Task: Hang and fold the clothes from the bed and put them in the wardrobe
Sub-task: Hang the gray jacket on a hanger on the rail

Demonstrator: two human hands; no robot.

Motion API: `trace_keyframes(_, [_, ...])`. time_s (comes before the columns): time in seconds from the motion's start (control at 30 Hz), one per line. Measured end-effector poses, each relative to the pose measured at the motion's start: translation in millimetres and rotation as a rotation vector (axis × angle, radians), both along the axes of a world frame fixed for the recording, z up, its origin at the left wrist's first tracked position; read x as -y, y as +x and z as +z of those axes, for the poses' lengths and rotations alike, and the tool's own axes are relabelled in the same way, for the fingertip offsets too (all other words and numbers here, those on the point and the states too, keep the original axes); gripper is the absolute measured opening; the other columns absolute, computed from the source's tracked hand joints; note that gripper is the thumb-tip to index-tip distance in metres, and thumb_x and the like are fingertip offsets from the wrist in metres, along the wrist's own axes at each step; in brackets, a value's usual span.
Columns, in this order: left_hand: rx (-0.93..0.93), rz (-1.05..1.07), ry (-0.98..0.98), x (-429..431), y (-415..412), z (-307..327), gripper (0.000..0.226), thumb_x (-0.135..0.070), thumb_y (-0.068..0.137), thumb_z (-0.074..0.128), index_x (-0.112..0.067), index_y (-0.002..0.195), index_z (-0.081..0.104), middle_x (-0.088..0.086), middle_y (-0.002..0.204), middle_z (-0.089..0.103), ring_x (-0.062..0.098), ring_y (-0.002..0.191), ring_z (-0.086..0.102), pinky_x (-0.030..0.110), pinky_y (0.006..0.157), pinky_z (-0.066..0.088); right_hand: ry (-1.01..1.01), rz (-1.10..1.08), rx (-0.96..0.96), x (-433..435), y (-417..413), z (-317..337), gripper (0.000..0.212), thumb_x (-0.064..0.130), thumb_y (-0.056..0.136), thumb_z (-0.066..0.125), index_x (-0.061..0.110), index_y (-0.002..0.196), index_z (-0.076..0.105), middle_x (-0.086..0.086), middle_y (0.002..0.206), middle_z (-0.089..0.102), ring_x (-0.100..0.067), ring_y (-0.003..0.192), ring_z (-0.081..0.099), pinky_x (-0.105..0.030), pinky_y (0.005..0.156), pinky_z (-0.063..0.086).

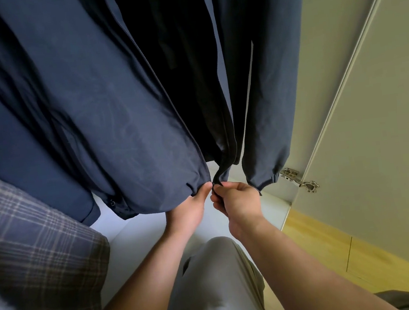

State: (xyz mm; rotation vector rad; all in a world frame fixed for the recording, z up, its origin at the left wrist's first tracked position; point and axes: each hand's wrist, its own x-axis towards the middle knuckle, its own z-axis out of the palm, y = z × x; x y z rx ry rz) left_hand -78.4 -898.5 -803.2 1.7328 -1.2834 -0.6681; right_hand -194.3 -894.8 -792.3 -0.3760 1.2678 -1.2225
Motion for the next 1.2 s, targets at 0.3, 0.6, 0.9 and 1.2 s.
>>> trace_keyframes(0.3, [-0.073, -0.082, 0.078, 3, 12, 6, 0.036, -0.039, 0.087, 0.078, -0.013, 0.111, 0.074, 0.001, 0.113, 0.071, 0.020, 0.114, 0.060, 0.038, 0.105, 0.043, 0.023, 0.036, 0.051, 3, 0, 9, 0.013, -0.005, 0.090, 0.066, -0.005, 0.104, 0.066, -0.010, 0.068, 0.070, -0.016, 0.053, 0.062, -0.024, 0.056, 0.054])
trace_keyframes(0.6, [-0.127, -0.224, 0.143, 7, 34, 8, 0.011, -0.036, 0.087, 0.078, -0.027, 0.084, 0.073, -0.015, 0.089, 0.072, 0.003, 0.094, 0.065, 0.026, 0.087, 0.046, -0.049, 0.225, -0.078, 0, -11, 3, 0.019, 0.015, 0.095, 0.070, -0.002, 0.104, 0.068, -0.012, 0.082, 0.077, -0.017, 0.060, 0.065, -0.028, 0.062, 0.057])
trace_keyframes(0.9, [-0.252, -0.308, 0.244, 4, 39, 14, 0.008, -0.029, 0.094, 0.071, -0.021, 0.096, 0.073, -0.010, 0.082, 0.077, 0.001, 0.081, 0.070, 0.025, 0.085, 0.046, -0.067, 0.292, -0.539, 2, -7, 4, 0.042, 0.044, 0.091, 0.069, 0.011, 0.069, 0.055, 0.005, 0.046, 0.058, -0.013, 0.043, 0.053, -0.030, 0.051, 0.048])
trace_keyframes(1.2, [0.020, -0.176, 0.242, 18, 49, 14, 0.026, -0.047, 0.085, 0.076, -0.023, 0.094, 0.068, -0.010, 0.094, 0.064, 0.015, 0.093, 0.059, 0.026, 0.074, 0.044, -0.089, 0.381, -0.432, 2, -1, 19, 0.020, 0.015, 0.090, 0.070, 0.013, 0.092, 0.050, -0.004, 0.070, 0.075, -0.009, 0.049, 0.054, -0.027, 0.054, 0.042])
